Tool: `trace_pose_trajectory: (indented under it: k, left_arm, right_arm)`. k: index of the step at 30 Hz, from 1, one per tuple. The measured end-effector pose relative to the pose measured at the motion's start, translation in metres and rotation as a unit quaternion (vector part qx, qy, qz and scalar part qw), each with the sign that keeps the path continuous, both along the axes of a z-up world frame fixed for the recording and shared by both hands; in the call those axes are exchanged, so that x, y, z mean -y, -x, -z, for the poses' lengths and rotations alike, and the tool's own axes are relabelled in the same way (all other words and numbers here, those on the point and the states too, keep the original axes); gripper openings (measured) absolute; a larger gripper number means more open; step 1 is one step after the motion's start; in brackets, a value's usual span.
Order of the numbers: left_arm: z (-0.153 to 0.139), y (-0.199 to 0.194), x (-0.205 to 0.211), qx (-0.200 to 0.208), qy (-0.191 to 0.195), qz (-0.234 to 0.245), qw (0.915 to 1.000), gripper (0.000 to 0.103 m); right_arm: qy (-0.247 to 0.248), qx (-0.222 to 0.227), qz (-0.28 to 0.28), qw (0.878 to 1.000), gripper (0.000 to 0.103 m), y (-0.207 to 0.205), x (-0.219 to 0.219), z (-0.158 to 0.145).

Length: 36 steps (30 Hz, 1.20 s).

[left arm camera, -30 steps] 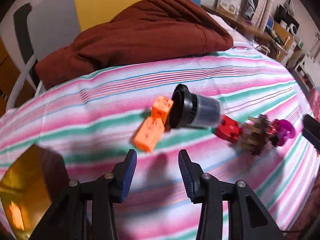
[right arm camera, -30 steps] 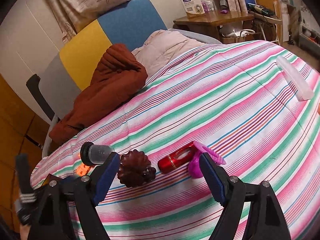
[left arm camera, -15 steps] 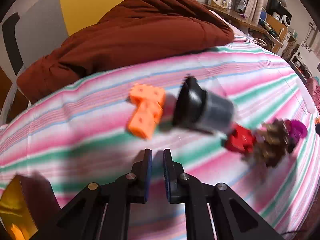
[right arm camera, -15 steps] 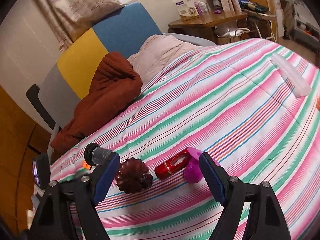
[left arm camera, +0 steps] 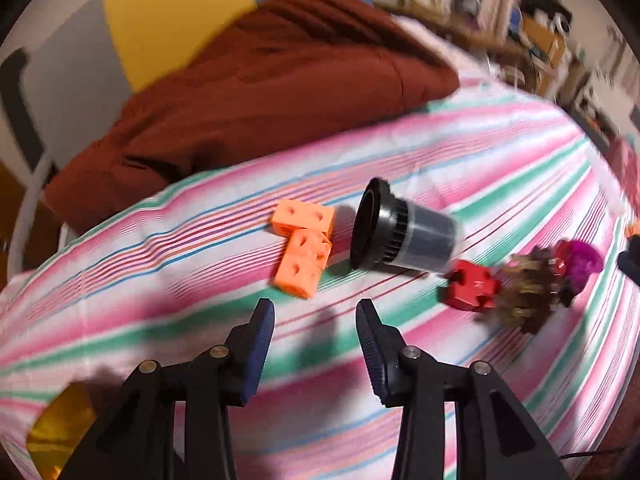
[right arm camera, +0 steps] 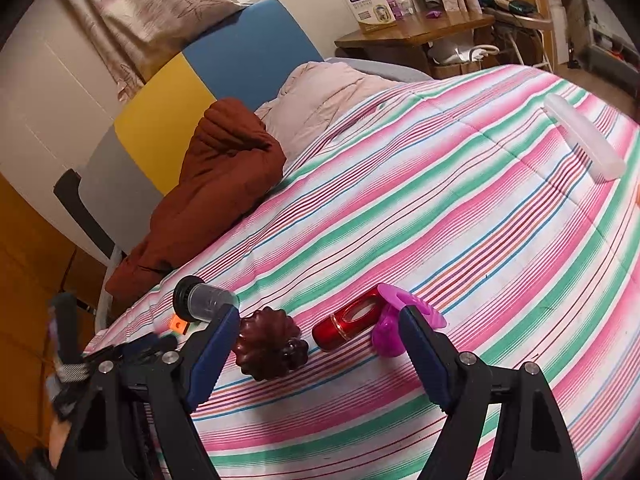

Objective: Organize rigid objects
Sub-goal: 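Grasp the orange cube stack with the left gripper while the right approaches the jar, then close the right gripper on the black-capped clear jar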

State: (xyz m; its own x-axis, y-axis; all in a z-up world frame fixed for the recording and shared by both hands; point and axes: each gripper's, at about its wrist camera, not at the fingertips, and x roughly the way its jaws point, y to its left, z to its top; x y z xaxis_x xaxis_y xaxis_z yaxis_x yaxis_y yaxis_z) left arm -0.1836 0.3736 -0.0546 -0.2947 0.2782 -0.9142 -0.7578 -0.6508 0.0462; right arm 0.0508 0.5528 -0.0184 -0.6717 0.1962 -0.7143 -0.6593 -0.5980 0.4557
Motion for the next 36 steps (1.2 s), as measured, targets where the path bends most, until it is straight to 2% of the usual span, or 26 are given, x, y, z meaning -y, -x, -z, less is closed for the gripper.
trace_pose_trajectory:
  k: [9,10,12,14,20,22,25,28,31,34,36]
  left_arm:
    - [0.016,0.02,-0.023,0.014,-0.005,0.035,0.9993,0.041]
    - [0.018,0.021,-0.022,0.019,-0.008,0.037,0.9991,0.033]
    - [0.018,0.019,-0.019,0.0,-0.01,0.028,0.9996,0.018]
    - [0.015,0.017,-0.012,0.019,-0.031,0.016,0.9992,0.018]
    - [0.004,-0.013,0.023,0.018,-0.073,-0.022,0.997,0.018]
    - [-0.008,-0.036,0.037,0.001,-0.078,-0.026,0.9966,0.018]
    - [-0.023,-0.067,0.056,-0.011,-0.105,-0.022,0.9941,0.018]
    - [-0.033,-0.092,0.067,-0.007,-0.136,-0.024,0.9905,0.018]
    - [-0.043,-0.113,0.085,-0.014,-0.165,-0.022,0.986,0.018]
    - [-0.045,-0.123,0.097,-0.003,-0.188,-0.032,0.9816,0.018]
    - [-0.048,-0.133,0.114,-0.005,-0.192,-0.038,0.9806,0.018]
  right_arm:
    - [0.01,-0.001,-0.02,1.0,0.082,0.008,0.002,0.002]
    - [0.01,0.0,-0.02,1.0,0.082,0.008,0.003,0.002]
    - [0.008,0.0,-0.024,1.0,0.082,0.009,0.004,0.002]
    - [-0.002,0.002,-0.027,1.0,0.082,0.01,0.006,0.001]
    - [-0.015,0.002,-0.049,0.999,0.082,0.014,0.014,-0.001]
    - [-0.017,0.001,-0.06,0.998,0.082,0.016,0.017,-0.001]
    - [-0.048,-0.003,-0.101,0.994,0.081,0.023,0.032,-0.008]
    - [-0.064,-0.006,-0.163,0.985,0.081,0.039,0.053,-0.013]
    - [-0.122,0.015,-0.232,0.965,0.081,0.069,0.075,-0.021]
    - [-0.175,0.064,-0.298,0.936,0.081,0.113,0.088,-0.018]
    - [-0.213,0.124,-0.331,0.911,0.081,0.147,0.094,-0.003]
